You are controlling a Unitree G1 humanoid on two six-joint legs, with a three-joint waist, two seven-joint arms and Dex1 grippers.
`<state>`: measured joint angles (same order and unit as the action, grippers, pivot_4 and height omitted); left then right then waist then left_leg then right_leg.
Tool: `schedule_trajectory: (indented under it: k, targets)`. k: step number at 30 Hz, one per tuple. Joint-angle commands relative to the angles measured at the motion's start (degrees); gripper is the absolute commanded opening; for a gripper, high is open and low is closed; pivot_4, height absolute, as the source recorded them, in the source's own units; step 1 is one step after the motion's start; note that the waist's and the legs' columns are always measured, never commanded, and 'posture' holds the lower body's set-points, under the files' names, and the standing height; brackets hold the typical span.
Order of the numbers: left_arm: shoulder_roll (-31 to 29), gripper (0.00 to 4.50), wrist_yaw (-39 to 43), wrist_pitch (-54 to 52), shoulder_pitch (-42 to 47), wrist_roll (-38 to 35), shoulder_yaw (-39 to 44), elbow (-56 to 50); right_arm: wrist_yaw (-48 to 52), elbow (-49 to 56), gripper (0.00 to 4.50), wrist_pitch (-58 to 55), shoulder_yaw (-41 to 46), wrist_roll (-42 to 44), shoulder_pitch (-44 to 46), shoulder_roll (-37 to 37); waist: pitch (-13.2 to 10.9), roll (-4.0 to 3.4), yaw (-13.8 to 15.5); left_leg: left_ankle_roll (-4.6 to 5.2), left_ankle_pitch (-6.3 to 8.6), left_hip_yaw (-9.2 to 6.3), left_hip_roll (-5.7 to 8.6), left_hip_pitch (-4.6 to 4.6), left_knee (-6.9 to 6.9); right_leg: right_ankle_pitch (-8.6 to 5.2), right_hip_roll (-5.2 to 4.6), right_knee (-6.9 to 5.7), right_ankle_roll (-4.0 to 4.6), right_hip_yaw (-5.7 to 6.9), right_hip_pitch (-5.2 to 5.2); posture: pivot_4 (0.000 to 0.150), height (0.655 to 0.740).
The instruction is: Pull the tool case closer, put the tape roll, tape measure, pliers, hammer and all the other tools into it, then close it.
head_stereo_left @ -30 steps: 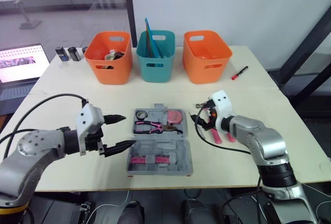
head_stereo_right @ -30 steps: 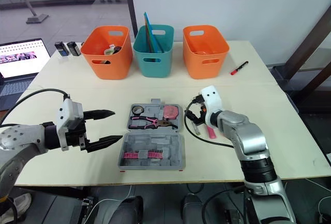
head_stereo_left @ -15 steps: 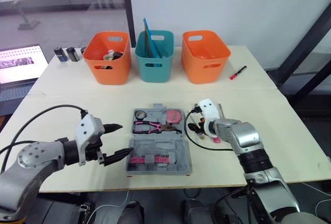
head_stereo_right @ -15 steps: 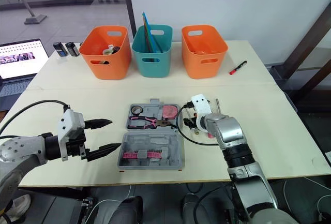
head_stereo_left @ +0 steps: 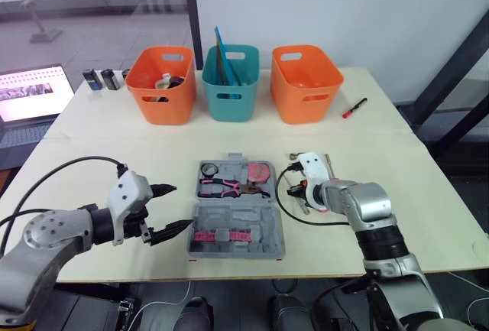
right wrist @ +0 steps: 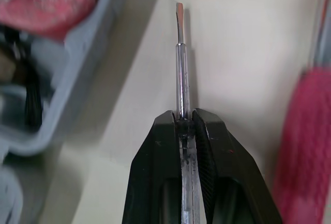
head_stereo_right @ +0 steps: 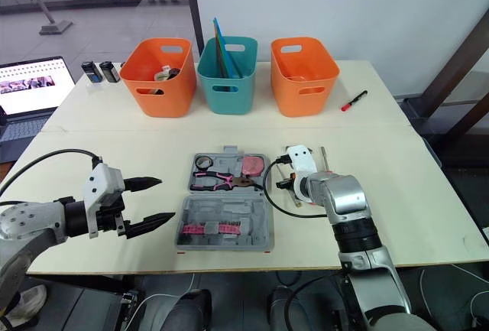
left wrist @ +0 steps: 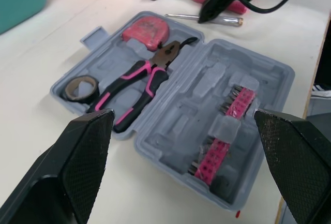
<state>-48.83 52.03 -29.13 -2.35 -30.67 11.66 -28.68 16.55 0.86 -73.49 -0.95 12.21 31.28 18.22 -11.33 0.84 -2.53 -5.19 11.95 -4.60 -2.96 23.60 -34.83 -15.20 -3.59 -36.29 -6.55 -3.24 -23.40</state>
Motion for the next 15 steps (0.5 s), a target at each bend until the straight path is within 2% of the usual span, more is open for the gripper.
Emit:
schedule_trajectory:
  k: [1,9,15]
  targets:
    - [0.1,4.50,0.9,1.3,1.5,0.4,-1.2,0.3,-0.5,8.1,0.05,-7.1,3.3,2.2,-2.9,-0.6,0.0,0.00,0.0,0.00,0.00,0.00,0.00,0.00,0.00,0.00,0.00,0.00,0.00,0.00,0.00,0.150,0.7400]
    - [0.8,4.50,2.0,2.0,4.9,1.2,-4.3,2.8,-2.3,19.2,0.05,-18.3,8.7,3.4,-8.6,-3.7,0.0,0.00,0.0,0.00,0.00,-0.01,0.00,0.00,-0.04,0.01,0.00,-0.01,0.01,0.00,0.01,0.150,0.7400]
    - [1.8,4.50,2.2,2.3,6.1,2.1,-6.2,3.7,-3.2,20.7,0.05,-19.0,10.6,4.0,-9.7,-6.3,0.0,0.00,-0.1,0.00,0.00,-0.01,0.00,0.00,-0.02,0.00,0.00,-0.01,0.01,0.00,0.00,0.150,0.7400]
